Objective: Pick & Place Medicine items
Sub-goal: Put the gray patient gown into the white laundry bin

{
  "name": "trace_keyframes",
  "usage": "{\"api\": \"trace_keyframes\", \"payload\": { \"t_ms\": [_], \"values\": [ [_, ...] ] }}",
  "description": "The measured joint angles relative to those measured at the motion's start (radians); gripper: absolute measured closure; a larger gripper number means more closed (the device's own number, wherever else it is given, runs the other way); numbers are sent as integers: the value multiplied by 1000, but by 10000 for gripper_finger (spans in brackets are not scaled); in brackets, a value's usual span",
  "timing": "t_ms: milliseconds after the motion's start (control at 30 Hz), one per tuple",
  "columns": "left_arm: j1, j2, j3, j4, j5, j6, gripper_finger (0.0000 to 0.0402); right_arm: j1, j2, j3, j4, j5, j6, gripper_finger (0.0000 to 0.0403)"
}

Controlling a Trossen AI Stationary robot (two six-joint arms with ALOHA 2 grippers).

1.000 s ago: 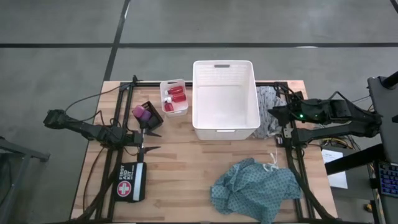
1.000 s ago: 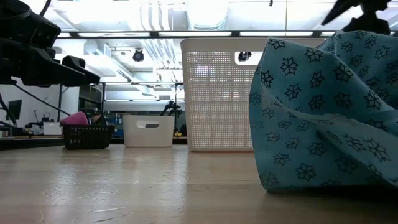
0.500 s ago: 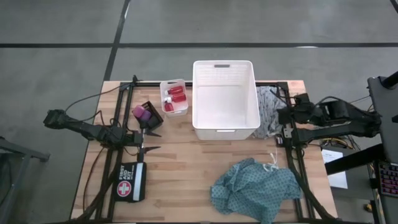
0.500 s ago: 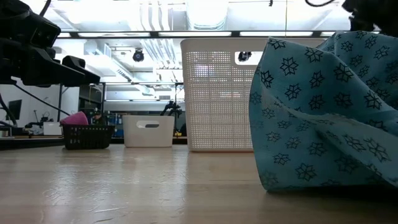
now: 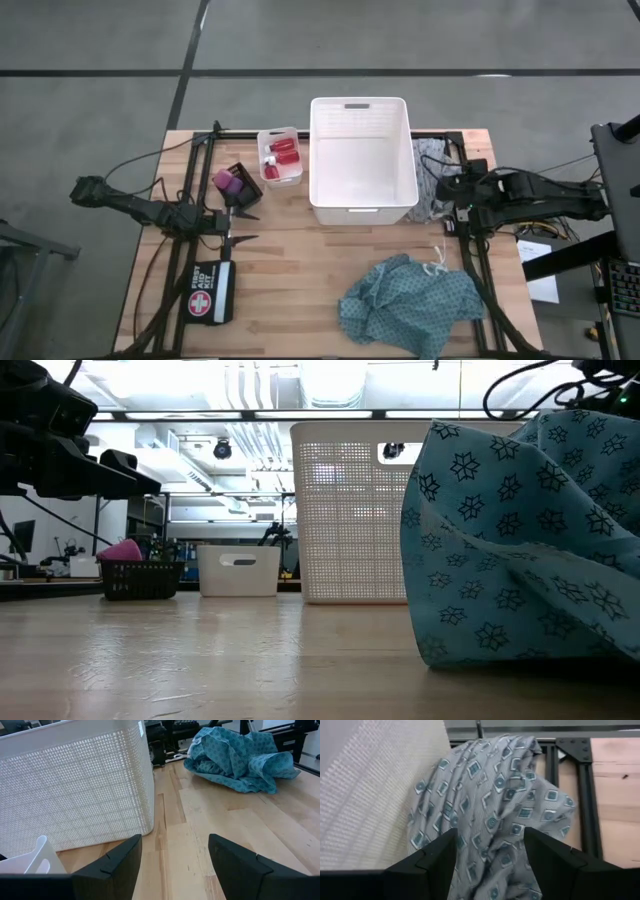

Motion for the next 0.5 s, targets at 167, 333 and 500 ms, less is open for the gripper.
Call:
{"api": "trace_keyframes", "payload": {
  "t_ms": [167, 333, 500],
  "values": [
    [0, 0, 0, 0, -1, 0, 167, 1, 0, -21, 72, 2, 2, 179],
    [0, 0, 0, 0, -2, 0, 167, 1, 3, -22, 161, 3, 46, 179],
    [0, 0, 0, 0, -4, 1, 167, -2, 21, -8, 146, 7, -30, 178]
  ]
}}
